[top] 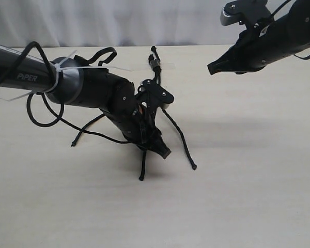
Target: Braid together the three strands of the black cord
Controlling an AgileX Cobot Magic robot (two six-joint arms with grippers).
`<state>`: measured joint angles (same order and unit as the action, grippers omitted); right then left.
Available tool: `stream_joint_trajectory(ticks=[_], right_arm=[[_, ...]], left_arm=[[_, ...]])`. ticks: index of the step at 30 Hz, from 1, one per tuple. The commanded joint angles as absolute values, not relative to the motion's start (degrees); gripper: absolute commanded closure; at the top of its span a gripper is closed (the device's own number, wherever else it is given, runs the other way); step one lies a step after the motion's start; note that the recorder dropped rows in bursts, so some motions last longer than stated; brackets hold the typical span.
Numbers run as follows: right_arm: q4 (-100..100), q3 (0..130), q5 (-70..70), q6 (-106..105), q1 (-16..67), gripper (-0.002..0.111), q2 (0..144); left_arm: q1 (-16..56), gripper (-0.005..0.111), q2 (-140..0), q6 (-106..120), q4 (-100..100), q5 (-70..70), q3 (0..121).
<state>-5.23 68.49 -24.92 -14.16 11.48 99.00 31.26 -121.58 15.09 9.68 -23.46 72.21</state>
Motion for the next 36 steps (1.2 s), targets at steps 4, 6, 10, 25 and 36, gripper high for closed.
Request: stream_joint_trajectory(ticks=[4, 6, 10, 25, 36], right_arm=[[-5.3, 68.2, -24.2, -14.6, 11.5, 0.104, 99.1], [-5.3, 68.2, -24.2, -14.6, 11.5, 0.104, 99.1], [-5.3, 68.2, -24.2, -14.6, 11.5, 0.104, 99.1], [-5.5, 68.2, -24.2, -14.6, 11.5, 0.104, 99.1], [-5.6, 68.2, -24.0, -14.6, 11.5, 0.104, 99.1]], left_arm=[[31.3, 0.107, -121.6, 14.8, 9.7, -23.6, 72.2], [31.3, 0.107, -121.6, 14.8, 9.7, -23.7, 72.2], [31.3, 0.107, -120.6, 14.8, 6.4, -24.4, 72.2], [11.6, 0.107, -111.0, 14.6, -8.1, -23.3, 72.2], [7.2, 0.107, -120.2, 14.9, -8.3, -22.0, 72.2]])
